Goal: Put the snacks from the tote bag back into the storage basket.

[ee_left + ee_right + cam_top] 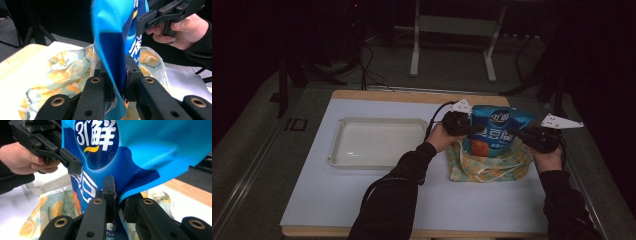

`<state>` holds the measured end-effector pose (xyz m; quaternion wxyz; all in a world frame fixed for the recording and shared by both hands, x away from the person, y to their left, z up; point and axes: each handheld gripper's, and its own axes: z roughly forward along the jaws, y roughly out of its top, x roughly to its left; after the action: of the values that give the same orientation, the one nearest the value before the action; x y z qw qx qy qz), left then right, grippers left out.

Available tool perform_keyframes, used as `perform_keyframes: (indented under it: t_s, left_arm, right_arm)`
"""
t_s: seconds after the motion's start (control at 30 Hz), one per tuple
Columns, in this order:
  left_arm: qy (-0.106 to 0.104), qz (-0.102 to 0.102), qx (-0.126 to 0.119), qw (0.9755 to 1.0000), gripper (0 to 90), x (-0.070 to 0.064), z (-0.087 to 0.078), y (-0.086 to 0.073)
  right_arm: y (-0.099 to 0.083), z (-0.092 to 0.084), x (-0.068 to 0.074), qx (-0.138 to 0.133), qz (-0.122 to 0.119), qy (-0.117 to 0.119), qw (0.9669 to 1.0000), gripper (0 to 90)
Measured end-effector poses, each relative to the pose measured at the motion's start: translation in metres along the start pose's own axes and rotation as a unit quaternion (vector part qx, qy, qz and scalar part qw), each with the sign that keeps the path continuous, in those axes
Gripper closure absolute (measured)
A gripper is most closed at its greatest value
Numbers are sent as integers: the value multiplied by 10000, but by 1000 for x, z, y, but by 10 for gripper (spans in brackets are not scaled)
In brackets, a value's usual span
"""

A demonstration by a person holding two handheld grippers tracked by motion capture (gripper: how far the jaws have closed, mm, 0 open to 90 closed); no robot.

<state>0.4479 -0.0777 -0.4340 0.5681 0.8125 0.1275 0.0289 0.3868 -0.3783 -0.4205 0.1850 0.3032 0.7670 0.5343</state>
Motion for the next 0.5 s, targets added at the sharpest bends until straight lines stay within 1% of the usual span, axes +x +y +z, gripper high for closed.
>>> perform_keyframes:
  t_s: [0.13, 0.17, 0.27, 0.47, 0.5]
  left_arm:
    - [21, 30, -14, 10000, 842, -2, -2, 5]
    - [32, 63, -2, 10000, 842, -3, -5, 9]
    - [29, 63, 15, 10000, 857, -4, -9, 15]
    - [45, 76, 42, 10000, 868, -7, -15, 29]
    - [68, 127, 49, 9999, 872, -8, -17, 32]
  right_arm:
    - [4, -3, 0, -38, 22, -1, 10000, 837]
    - [6, -4, 1, -51, 10, -14, 10000, 840]
    - [14, -7, 3, -90, -21, 11, 10000, 844]
    - [25, -11, 7, -103, -92, -16, 9999, 854]
    - [27, -12, 7, -121, -96, -30, 9999, 855]
